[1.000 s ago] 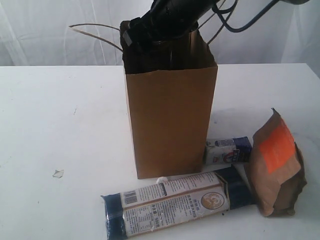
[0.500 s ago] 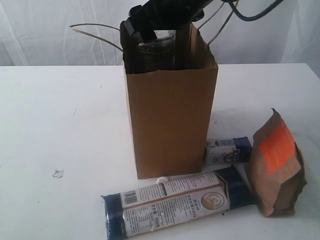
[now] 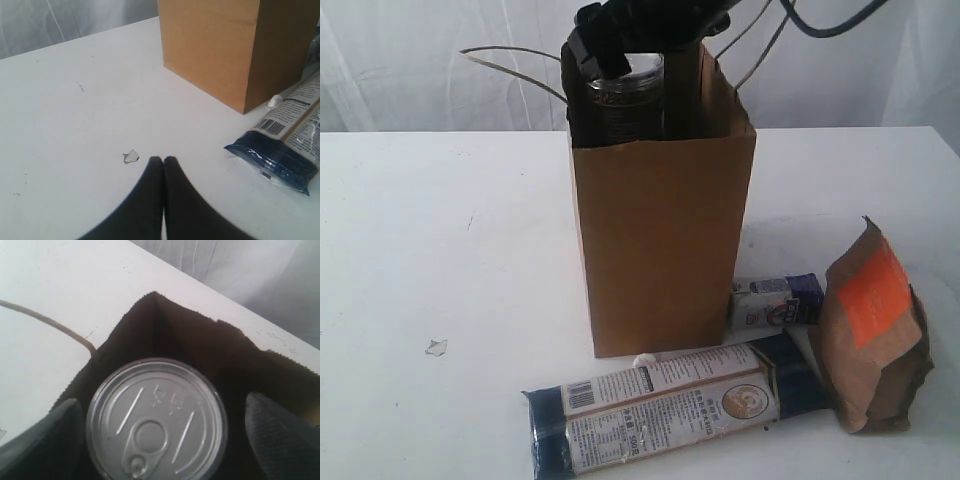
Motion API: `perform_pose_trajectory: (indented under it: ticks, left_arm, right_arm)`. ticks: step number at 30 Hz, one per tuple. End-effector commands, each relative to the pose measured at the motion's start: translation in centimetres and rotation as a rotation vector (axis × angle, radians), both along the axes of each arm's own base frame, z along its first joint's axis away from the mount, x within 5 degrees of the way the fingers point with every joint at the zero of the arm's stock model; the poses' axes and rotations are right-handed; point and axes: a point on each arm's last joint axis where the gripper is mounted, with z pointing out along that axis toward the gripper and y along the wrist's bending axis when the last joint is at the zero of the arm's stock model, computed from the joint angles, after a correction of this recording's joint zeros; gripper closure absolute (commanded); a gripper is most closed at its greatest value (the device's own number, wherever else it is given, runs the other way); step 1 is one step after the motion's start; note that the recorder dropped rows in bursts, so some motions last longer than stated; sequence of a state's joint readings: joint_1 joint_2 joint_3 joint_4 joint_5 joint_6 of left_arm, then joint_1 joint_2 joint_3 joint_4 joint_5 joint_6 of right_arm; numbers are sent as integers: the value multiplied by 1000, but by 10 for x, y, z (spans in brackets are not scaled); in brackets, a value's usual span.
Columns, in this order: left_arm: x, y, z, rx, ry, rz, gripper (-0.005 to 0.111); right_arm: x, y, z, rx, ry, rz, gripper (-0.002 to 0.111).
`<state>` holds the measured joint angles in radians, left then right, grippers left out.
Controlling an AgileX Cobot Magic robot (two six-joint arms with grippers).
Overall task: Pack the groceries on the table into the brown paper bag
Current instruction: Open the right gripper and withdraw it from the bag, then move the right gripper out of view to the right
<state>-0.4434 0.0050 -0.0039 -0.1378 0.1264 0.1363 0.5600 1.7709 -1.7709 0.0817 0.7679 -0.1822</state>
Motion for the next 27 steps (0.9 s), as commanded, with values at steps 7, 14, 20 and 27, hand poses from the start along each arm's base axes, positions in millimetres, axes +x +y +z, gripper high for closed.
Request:
perform_pose_trajectory:
  ticks: [7,14,20,27]
  left_arm:
    - [0,0,-1,-4,7,1,107]
    - [0,0,-1,-4,7,1,107]
    - [0,0,-1,-4,7,1,107]
    - [0,0,-1,-4,7,1,107]
  right_arm:
    - [-44,-31,65,49,-167,-15,27]
    - [-81,-59,91,78,-234,-63,27]
    - [-106,-80,99,60,-257,-105,27]
    - [-137,-104,108,63,-300,-139,27]
